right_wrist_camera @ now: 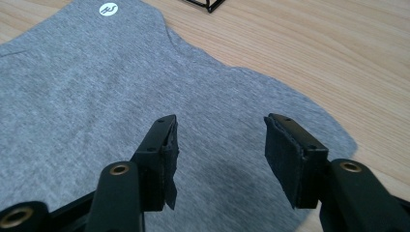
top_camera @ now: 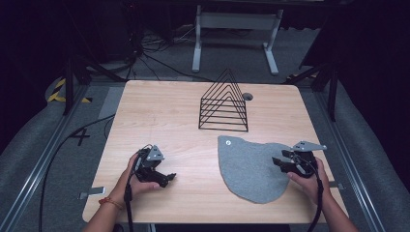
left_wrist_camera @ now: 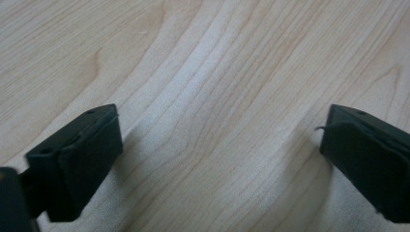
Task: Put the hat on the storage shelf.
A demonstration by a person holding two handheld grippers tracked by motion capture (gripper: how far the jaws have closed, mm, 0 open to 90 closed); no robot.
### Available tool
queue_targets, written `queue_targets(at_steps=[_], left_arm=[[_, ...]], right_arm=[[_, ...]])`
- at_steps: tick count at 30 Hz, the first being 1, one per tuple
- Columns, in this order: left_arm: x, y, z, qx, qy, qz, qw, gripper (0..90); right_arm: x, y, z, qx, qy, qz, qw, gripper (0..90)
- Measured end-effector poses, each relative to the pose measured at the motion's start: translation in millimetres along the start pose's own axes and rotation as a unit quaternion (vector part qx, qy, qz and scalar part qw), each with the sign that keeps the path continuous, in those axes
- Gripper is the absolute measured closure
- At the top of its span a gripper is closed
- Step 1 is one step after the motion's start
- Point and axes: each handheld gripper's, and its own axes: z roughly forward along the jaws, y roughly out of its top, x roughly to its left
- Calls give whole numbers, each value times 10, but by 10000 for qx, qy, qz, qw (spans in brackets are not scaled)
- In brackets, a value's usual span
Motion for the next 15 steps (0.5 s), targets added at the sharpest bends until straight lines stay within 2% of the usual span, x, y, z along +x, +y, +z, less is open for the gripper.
queue_targets(at_steps=[2,4,8,9,11,12,15], left_arm=[[8,0,-13,-6,-25,-60,10000,98],[22,5,-18,-69,2,-77,9999,186],[17,74,-27,-201,102,-55,9997,237],[17,117,-34,-193,21,4,9998,268],[-15,228,-34,-292,-13,82,9995,288],[-32,263,-29,-339,-51,137,9993,315],[-104,412,48,-372,-271,223,9987,348]], right_arm=[[19,-19,23,-38,17,-2,10000,464],[49,-24,8,-21,-8,-163,9999,464],[99,-53,-42,-44,120,-200,9997,477],[107,-70,-39,-18,124,-249,9996,484],[122,-106,-35,27,196,-258,9995,494],[119,-122,-33,47,155,-314,9994,511],[102,-140,-44,41,219,-297,9993,521]])
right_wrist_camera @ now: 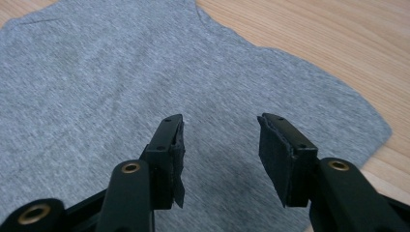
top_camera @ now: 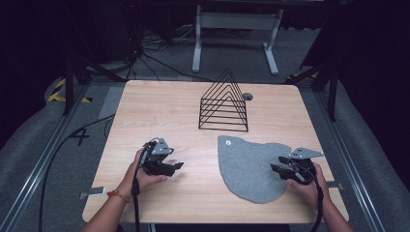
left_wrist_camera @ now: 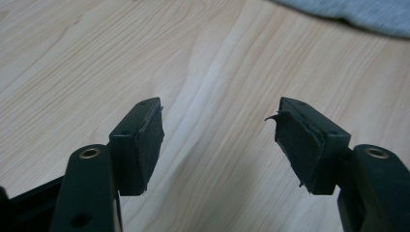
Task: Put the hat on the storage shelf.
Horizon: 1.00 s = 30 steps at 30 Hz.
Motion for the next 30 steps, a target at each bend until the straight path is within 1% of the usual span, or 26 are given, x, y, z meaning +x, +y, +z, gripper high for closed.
queue_targets(at_steps=[1,2,3,5,6,7,9,11,12,14,15,18,19,21,22,24,26,27,29,30], left_arm=[[-27,54,41,42,-83,77,9999,348],[-61,105,86,-5,-124,161,9998,355],[-98,174,135,-32,-230,199,9995,362],[-145,272,215,-109,-346,228,9991,366],[-181,345,265,-111,-371,327,9987,366],[-204,386,298,-122,-378,360,9986,366],[-255,487,397,-97,-422,493,9978,370],[-302,573,507,-99,-320,543,9980,369],[-321,625,575,-56,-267,624,9977,366],[-350,697,669,-107,-236,692,9973,365],[-362,733,717,-83,-279,743,9968,372],[-391,826,856,-31,-329,775,9964,370],[-405,848,899,-40,-319,798,9963,370],[-425,871,983,-29,-305,851,9959,376],[-438,877,1028,11,-305,852,9959,376],[-468,873,1130,94,-337,878,9955,376],[-477,857,1197,161,-362,878,9953,376],[-467,853,1200,123,-389,800,9960,377],[-448,845,1203,106,-381,733,9965,376],[-439,844,1199,110,-366,756,9964,375]], right_arm=[[-6,-3,-7,-8,-11,-2,10000,515],[-16,-5,-19,-33,5,22,10000,497],[-26,-10,-24,-47,-10,44,10000,494],[-47,-21,-33,-47,-18,83,10000,482],[-58,-28,-37,-37,-38,91,9999,472],[-74,-36,-41,-60,-71,120,9999,476],[-85,-44,-48,-66,-29,184,9998,474],[-89,-53,-40,-34,46,159,9999,472],[-79,-57,-35,-29,54,115,9999,471],[-47,-51,-31,-10,69,-5,10000,470],[-30,-46,-38,-27,95,-30,9999,468],[20,-35,-40,-50,189,-109,9997,468],[45,-31,-34,-46,214,-173,9996,467],[78,-23,-35,-16,289,-218,9993,466],[96,-19,-34,-33,312,-269,9991,462],[116,-12,-38,-36,376,-296,9988,460],[118,-17,-30,8,394,-307,9988,453],[115,-26,-18,27,406,-311,9987,450],[107,-37,-11,76,411,-338,9986,448],[96,-44,-7,84,439,-310,9985,444]])
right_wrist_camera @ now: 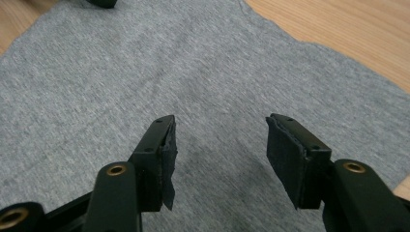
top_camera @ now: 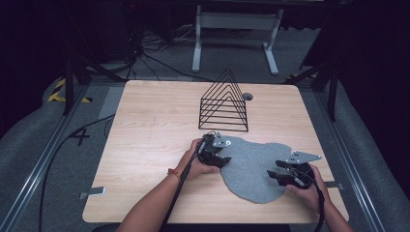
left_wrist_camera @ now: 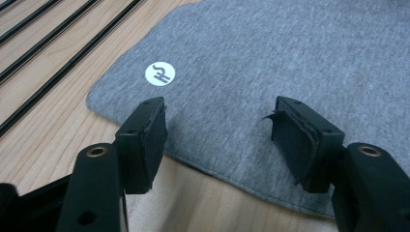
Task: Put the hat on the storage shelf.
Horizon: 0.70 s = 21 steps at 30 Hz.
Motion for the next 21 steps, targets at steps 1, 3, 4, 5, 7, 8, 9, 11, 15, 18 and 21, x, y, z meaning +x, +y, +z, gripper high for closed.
queue_targets(at_steps=[1,3,4,5,7,8,9,11,15,18,21], left_arm=[[10,-7,-4,7,-18,10,10000,374],[5,-16,-21,56,-57,-33,10000,381],[-2,-18,-25,53,-28,-11,10000,381],[-14,-20,-38,88,-20,20,10000,381],[-32,-25,-63,145,7,105,9998,382],[-44,-32,-76,163,18,103,9998,382],[-54,-40,-97,212,57,104,9997,382],[-74,-57,-130,253,91,138,9995,382],[-119,-132,-220,303,21,180,9994,382],[-170,-184,-301,405,-53,177,9990,382],[-233,-245,-372,439,-145,187,9988,387]], right_arm=[[-7,-4,4,0,13,16,10000,441],[-24,-11,12,38,-3,43,10000,434],[-30,-15,18,71,-34,40,10000,430],[-31,-16,21,95,-49,41,9999,426],[-36,-21,34,150,-101,10,9998,409],[-38,-24,39,165,-110,29,9998,403],[-39,-26,44,184,-127,35,9997,401],[-38,-29,54,206,-137,50,9997,386],[-55,-23,102,125,-156,217,9996,359],[-32,17,151,116,-195,127,9997,334],[-26,71,211,92,-246,21,9997,307]])
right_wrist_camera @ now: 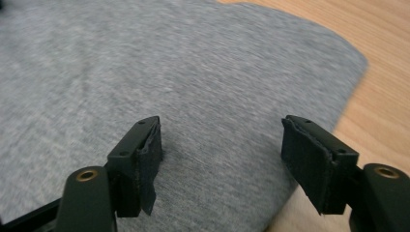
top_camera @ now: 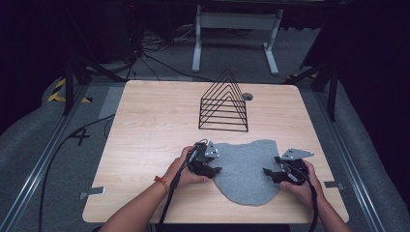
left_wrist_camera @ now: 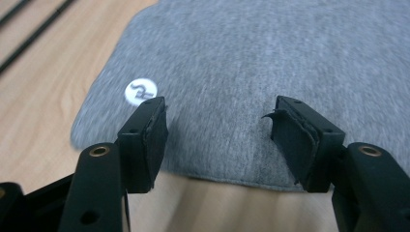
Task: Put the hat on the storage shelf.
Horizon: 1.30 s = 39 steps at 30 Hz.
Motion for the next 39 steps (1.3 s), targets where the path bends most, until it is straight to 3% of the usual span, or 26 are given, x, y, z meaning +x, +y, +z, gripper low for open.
queue_targets(at_steps=[6,15,18,24,26,30,32,35,39], left_arm=[[-192,-74,-97,81,-160,86,9998,427],[-459,-28,-124,299,-518,289,9978,462],[-492,-18,-107,229,-588,371,9973,475],[-550,2,-86,196,-664,301,9971,477],[-546,10,-88,213,-643,328,9972,452],[-434,12,-224,53,-505,352,9981,408],[-337,-14,-317,15,-325,199,9993,409],[-181,-89,-409,42,-82,69,9999,421],[-41,-192,-453,39,81,-88,9999,448]], right_arm=[[-11,129,114,22,-146,-123,9998,299],[0,366,298,144,-258,-286,9992,344],[7,431,370,100,-268,-300,9991,356],[35,553,465,161,-328,-270,9990,373],[35,574,441,145,-357,-239,9990,401],[5,521,230,-65,-104,13,9999,430],[22,444,77,-23,-70,-32,10000,423],[108,327,-79,115,-107,-335,9993,410],[235,121,-252,138,102,-215,9996,410]])
